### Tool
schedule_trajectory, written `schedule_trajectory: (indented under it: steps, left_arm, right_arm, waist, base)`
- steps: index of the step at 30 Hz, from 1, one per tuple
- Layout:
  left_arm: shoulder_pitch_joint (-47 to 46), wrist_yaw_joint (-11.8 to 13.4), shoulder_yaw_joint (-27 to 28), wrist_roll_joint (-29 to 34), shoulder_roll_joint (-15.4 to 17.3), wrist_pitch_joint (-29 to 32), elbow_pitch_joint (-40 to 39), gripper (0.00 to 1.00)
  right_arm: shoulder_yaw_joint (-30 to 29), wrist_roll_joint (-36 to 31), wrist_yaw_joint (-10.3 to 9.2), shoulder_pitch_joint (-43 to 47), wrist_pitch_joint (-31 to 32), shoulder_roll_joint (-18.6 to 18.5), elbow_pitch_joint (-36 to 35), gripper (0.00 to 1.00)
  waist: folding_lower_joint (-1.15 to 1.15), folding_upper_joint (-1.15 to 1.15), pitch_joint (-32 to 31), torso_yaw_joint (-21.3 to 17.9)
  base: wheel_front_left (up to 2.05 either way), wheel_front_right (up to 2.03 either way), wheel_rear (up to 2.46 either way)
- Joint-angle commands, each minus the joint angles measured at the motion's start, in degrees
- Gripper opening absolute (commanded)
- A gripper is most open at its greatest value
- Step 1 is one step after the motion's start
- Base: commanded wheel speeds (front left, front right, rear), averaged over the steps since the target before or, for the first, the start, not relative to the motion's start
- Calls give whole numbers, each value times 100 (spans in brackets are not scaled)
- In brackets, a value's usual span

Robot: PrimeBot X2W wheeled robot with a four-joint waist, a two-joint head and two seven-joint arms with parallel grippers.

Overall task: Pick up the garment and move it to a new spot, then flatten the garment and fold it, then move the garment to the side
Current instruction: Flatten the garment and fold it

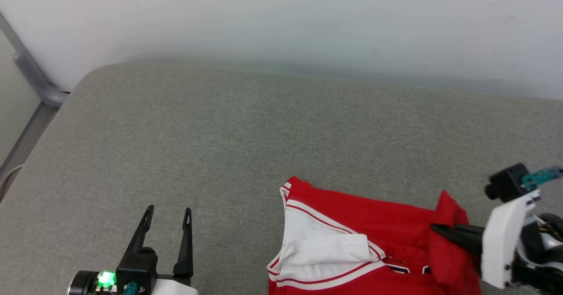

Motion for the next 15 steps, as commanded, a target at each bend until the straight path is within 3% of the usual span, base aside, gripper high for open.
schedule_trajectory:
  steps: [1,15]
  left_arm:
    - [-70,-12,-12,40,-18,-29,0,100]
    - [-324,-23,-105,80,-129,-29,37,100]
  right_arm:
    - [19,-51,-5,-86,19,53,-16,0]
    - [1154,-697,-5,-1278,193,1061,401,0]
  waist:
    - [0,0,29,32]
    - [0,0,359,321]
  base:
    - [0,0,0]
    - [0,0,0]
